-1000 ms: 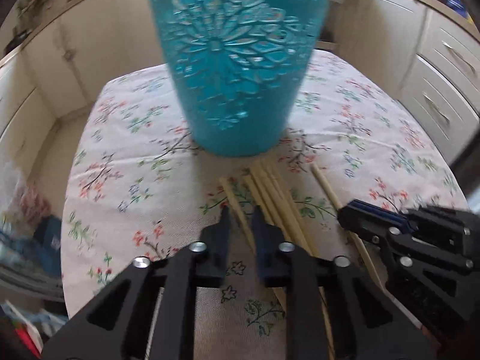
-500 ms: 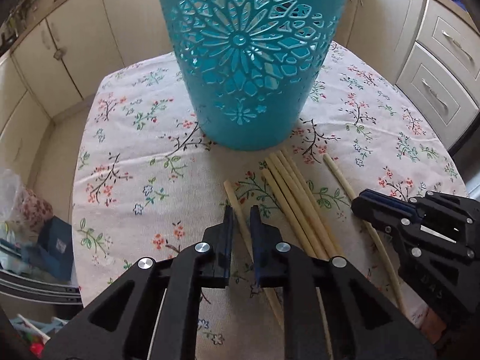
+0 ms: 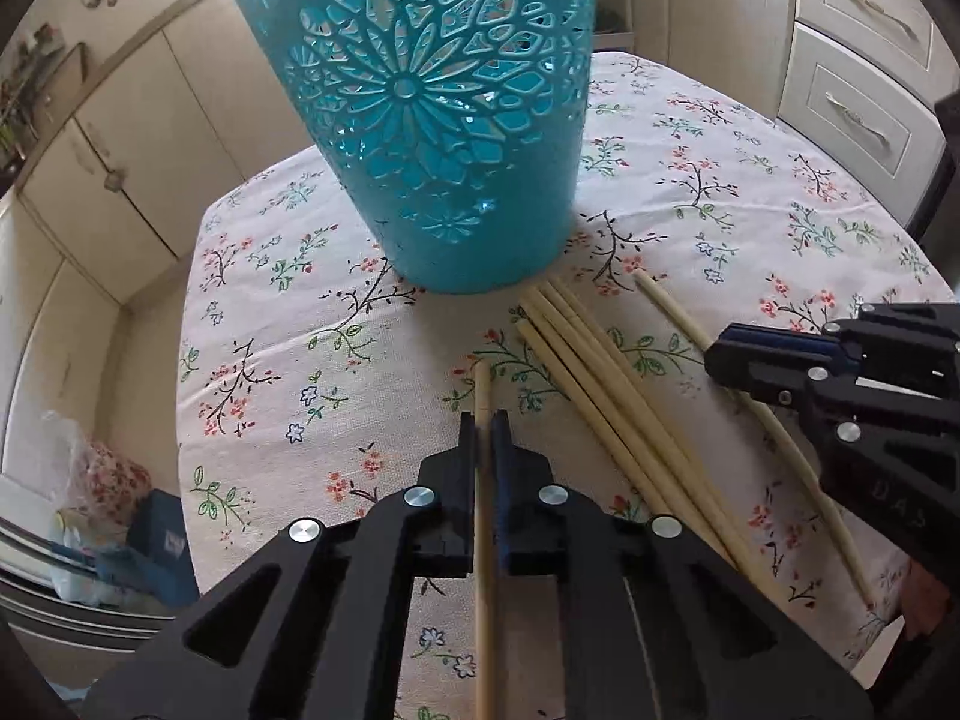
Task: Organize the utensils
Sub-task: 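Grasp one wooden stick with the left tool, then lift the stick over the teal basket and open the left tool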
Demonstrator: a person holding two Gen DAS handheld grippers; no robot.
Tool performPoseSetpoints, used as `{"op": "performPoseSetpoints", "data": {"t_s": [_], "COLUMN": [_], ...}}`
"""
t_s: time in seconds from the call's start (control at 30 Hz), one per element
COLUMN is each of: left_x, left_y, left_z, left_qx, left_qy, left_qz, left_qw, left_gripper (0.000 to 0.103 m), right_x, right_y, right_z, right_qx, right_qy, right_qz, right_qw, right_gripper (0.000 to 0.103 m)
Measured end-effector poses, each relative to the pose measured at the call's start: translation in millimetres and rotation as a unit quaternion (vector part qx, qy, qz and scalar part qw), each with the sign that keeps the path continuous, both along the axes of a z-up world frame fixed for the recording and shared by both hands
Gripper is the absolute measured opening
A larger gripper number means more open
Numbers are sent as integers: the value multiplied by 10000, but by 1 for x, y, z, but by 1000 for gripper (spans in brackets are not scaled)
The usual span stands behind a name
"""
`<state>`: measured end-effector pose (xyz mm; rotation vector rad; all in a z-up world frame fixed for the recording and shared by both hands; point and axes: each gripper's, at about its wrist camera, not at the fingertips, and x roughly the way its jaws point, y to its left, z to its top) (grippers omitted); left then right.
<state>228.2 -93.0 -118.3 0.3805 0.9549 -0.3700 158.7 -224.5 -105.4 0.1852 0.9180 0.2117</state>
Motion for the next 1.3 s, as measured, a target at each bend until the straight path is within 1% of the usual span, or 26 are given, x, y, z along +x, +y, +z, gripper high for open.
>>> {"op": "performPoseSetpoints", "data": {"t_s": [0.03, 0.07, 0.13, 0.17, 0.2, 0.23, 0.27, 0.3, 0.37, 0.4, 0.43, 0.47, 0.5, 0.57, 0.67, 0.73, 0.77, 0.83, 0.9, 0.97, 1.03, 1.1, 1.17, 1.2, 1.27, 1.3], "left_x": [1, 1, -4, -7, -12, -15, -17, -16, -15, -13, -11, -9, -4, 9, 29, 43, 50, 69, 82, 96, 109, 113, 115, 114, 112, 111], "left_y": [6, 12, 26, 34, 44, 51, 61, 67, 74, 78, 79, 78, 76, 71, 62, 54, 52, 39, 32, 26, 20, 18, 12, 12, 8, 7], "left_z": [3, 6, 23, 34, 52, 66, 88, 105, 134, 155, 170, 181, 198, 217, 234, 239, 240, 235, 229, 218, 204, 193, 183, 179, 170, 166], "left_qx": [-338, -572, -1156, -1469, -1845, -2089, -2409, -2651, -2976, -3190, -3338, -3427, -3552, -3639, -3896, -3966, -3959, -3828, -3745, -3627, -3500, -3407, -3206, -3143, -2917, -2833], "left_qy": [207, 295, 270, 223, 104, -20, -211, -362, -660, -905, -1098, -1241, -1487, -1816, -2176, -2377, -2439, -2673, -2767, -2794, -2707, -2642, -2604, -2581, -2481, -2455], "left_qz": [44, 93, 126, 117, 91, 76, 67, 66, 63, 69, 68, 71, 91, 210, 506, 710, 793, 1012, 1161, 1275, 1314, 1303, 1240, 1205, 1066, 1020], "left_qw": [9992, 9979, 9928, 9888, 9827, 9779, 9703, 9635, 9524, 9434, 9362, 9312, 9228, 9133, 8935, 8838, 8818, 8785, 8773, 8798, 8871, 8928, 9022, 9056, 9176, 9215], "left_gripper": [5, 5, 5, 5, 5, 5, 5, 5, 5, 5, 5, 5, 5, 5, 5, 5, 5, 5, 5, 5, 5, 5, 5, 5, 5, 5], "right_x": [1, 1, 1, 0, 0, -1, -1, -1, -2, -2, -2, -2, -2, -2, -2, -2, -2, -1, -1, 0, 1, 2, 3, 3, 3, 3], "right_y": [0, 0, 0, 1, 2, 3, 3, 4, 6, 6, 6, 6, 6, 5, 5, 4, 3, 2, 1, 0, -1, -2, -3, -3, -3, -3], "right_z": [0, 0, 0, 0, 0, 0, 0, 0, 0, 0, 0, 0, 0, 0, 0, 0, 0, 0, -1, -1, -1, -1, -1, -1, -1, -2], "right_qx": [5, 13, 23, 18, -1, -23, -36, -50, -78, -82, -79, -71, -58, -51, -35, -4, 9, 38, 68, 92, 106, 126, 157, 166, 176, 179], "right_qy": [0, -1, -1, -3, -7, -13, -17, -24, -35, -38, -39, -38, -37, -39, -36, -33, -31, -26, -19, -10, -2, 8, 19, 23, 26, 27], "right_qz": [-1, -1, -5, -8, -12, -12, -7, 1, 12, 14, 16, 16, 13, 13, 12, 9, 7, 7, 8, 9, 13, 16, 17, 18, 14, 14], "right_qw": [10000, 10000, 10000, 10000, 10000, 10000, 10000, 10000, 10000, 10000, 10000, 10000, 10000, 10000, 10000, 10000, 10000, 10000, 10000, 10000, 9999, 9999, 9999, 9999, 9998, 9998], "right_gripper": [7, 7, 7, 7, 7, 8, 9, 9, 10, 10, 10, 10, 10, 10, 10, 10, 10, 10, 10, 10, 10, 10, 10, 10, 10, 10]}}
